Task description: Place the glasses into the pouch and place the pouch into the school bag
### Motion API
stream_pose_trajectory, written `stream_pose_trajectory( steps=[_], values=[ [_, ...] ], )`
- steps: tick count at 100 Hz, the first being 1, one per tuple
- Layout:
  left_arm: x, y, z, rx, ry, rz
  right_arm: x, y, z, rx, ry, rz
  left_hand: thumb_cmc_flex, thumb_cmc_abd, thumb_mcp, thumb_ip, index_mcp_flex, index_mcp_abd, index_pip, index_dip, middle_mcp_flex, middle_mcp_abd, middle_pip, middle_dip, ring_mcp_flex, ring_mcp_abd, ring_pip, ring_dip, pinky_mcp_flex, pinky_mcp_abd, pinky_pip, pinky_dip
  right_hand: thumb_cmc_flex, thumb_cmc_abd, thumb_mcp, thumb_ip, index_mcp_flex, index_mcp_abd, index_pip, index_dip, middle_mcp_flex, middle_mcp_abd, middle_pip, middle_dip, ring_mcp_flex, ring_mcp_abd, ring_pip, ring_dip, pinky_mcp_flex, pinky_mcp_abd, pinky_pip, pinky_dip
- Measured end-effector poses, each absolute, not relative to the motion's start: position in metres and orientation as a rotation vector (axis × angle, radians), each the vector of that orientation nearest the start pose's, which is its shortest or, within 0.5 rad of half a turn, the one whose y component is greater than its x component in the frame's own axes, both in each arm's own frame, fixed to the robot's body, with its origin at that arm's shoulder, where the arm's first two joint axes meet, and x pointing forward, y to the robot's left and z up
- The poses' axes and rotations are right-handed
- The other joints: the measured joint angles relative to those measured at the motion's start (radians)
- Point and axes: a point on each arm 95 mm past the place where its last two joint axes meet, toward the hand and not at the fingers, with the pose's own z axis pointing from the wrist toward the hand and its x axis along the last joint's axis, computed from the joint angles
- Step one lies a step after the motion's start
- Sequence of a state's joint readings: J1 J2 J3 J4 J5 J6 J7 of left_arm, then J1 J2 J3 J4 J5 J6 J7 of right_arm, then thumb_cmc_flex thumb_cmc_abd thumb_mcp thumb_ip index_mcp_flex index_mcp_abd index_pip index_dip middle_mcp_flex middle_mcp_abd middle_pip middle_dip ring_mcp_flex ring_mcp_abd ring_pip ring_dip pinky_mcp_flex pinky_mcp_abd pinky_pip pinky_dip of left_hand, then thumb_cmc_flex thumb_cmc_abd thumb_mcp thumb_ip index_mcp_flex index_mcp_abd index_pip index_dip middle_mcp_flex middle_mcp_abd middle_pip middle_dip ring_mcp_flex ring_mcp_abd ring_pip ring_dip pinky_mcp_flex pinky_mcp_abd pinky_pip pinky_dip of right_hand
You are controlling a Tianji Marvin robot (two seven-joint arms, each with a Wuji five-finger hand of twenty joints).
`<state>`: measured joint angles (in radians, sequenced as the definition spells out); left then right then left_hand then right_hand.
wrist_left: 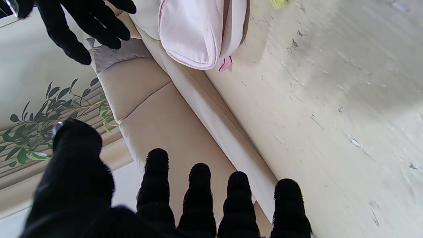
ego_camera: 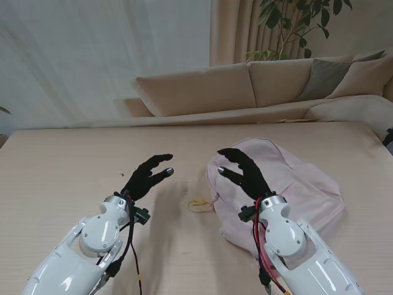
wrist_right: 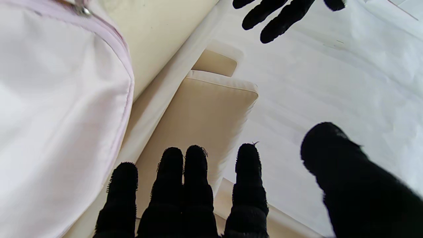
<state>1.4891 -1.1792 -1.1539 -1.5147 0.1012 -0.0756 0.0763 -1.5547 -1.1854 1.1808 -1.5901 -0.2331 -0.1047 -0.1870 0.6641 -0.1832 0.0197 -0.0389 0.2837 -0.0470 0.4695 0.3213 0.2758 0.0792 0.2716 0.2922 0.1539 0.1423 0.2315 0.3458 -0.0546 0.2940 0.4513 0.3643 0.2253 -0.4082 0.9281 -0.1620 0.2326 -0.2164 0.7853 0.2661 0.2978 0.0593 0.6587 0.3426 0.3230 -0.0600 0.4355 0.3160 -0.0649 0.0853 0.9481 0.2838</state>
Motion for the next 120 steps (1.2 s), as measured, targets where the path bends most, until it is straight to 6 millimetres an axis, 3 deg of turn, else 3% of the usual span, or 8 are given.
stream_pose_trajectory(
  steps=[10,26,70,120],
  values=[
    [0.420,-0.032,-0.326,-1.978,0.875,-2.103,0.396,0.028,-0.316,-2.090,-0.915,-2.381,0.000,0.000,0.000,0.000,0.000,0.000,0.000,0.000,0.000,0.000,0.000,0.000,0.000,0.000,0.000,0.000,-0.001,0.000,0.000,-0.004,0.000,-0.003,0.013,0.003,-0.002,0.000,0.000,0.000,-0.004,-0.001,-0.009,0.000,0.000,0.000,-0.001,-0.007,-0.007,0.000,-0.042,-0.012],
    [0.420,-0.033,-0.326,-1.993,0.875,-2.103,0.392,0.028,-0.320,-2.060,-1.036,-2.414,0.000,0.000,0.000,0.000,0.000,0.000,0.000,-0.007,-0.001,0.000,0.000,-0.001,0.000,0.000,0.000,0.000,-0.001,0.000,0.000,-0.011,0.000,-0.024,0.024,0.003,-0.002,0.000,0.000,0.000,-0.004,-0.010,-0.009,0.000,0.000,-0.001,-0.002,-0.009,-0.010,0.000,-0.053,-0.012],
    [0.418,-0.034,-0.326,-1.991,0.896,-2.093,0.386,0.028,-0.325,-2.113,-1.021,-2.347,0.000,0.000,0.000,0.000,0.000,0.000,-0.001,-0.007,-0.001,0.000,0.000,-0.001,0.000,0.000,0.000,0.000,0.001,0.000,0.000,-0.014,0.000,-0.026,0.022,0.002,-0.002,0.000,0.000,0.000,-0.004,-0.010,-0.009,0.000,0.000,-0.001,-0.002,-0.009,-0.010,0.000,-0.053,0.008],
    [0.405,-0.024,-0.325,-1.969,0.842,-2.049,0.390,0.037,-0.323,-2.104,-1.004,-2.352,0.000,0.000,0.000,0.000,0.000,0.000,-0.001,-0.007,0.001,0.001,0.000,-0.001,0.000,0.000,-0.001,0.000,0.002,0.001,0.000,-0.014,0.000,-0.020,0.022,0.002,-0.002,0.000,0.000,0.000,-0.004,-0.010,-0.009,0.000,0.000,-0.001,-0.002,-0.009,-0.010,0.006,-0.053,0.028]
  ],
)
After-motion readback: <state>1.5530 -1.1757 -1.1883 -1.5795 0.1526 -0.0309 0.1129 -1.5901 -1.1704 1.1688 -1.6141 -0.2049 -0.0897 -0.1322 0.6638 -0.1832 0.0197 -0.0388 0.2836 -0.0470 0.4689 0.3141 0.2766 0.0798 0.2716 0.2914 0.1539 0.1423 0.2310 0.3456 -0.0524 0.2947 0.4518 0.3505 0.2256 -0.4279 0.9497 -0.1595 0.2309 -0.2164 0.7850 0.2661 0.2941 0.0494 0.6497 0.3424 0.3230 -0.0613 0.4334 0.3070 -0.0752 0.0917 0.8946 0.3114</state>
